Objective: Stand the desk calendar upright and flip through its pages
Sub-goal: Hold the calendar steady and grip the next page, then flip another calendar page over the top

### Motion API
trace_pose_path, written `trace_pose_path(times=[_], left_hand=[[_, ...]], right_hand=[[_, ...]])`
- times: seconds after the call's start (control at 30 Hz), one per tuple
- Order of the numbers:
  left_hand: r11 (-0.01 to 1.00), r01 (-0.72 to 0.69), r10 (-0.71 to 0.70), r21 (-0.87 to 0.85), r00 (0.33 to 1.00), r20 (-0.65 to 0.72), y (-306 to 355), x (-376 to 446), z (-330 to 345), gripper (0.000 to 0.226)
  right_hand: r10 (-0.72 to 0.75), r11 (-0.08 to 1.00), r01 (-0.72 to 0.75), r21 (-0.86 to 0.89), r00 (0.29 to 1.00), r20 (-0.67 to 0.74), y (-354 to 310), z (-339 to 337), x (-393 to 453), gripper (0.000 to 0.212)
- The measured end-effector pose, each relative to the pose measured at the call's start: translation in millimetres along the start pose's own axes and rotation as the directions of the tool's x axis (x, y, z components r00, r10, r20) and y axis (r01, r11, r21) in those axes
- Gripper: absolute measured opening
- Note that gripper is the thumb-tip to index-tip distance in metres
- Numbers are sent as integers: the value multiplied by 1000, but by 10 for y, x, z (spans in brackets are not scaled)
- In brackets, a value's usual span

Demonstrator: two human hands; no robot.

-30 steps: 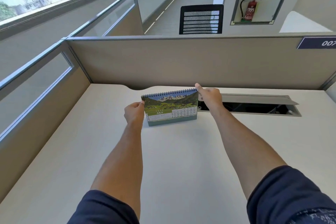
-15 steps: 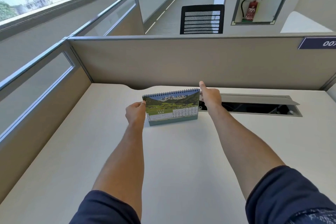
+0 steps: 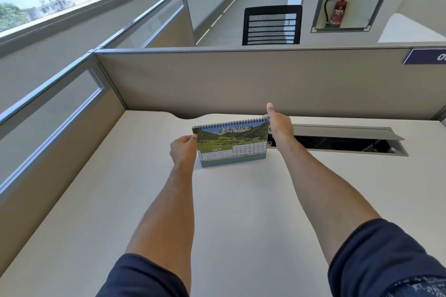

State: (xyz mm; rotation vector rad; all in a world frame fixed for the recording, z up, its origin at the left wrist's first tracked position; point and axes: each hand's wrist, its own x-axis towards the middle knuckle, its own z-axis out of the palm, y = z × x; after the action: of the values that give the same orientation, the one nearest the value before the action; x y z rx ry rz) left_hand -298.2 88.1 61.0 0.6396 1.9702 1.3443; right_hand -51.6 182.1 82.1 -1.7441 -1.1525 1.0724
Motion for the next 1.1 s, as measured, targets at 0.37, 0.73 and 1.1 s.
trace_pose_path(times=[0.37, 0.73, 1.1], left_hand=[[1000, -14, 14, 6, 1000, -7, -40, 16, 26, 11], [1000, -1, 2, 19, 1000, -17, -70, 43, 37, 19], [1000, -1, 2, 27, 1000, -18, -57, 39, 43, 25]], right_hand=[[59, 995, -65, -75, 995, -76, -32, 34, -46, 67], [-36, 985, 33, 167, 999, 15, -58, 68, 1, 13], [-94, 967, 77, 241, 994, 60, -115, -20, -9, 18]])
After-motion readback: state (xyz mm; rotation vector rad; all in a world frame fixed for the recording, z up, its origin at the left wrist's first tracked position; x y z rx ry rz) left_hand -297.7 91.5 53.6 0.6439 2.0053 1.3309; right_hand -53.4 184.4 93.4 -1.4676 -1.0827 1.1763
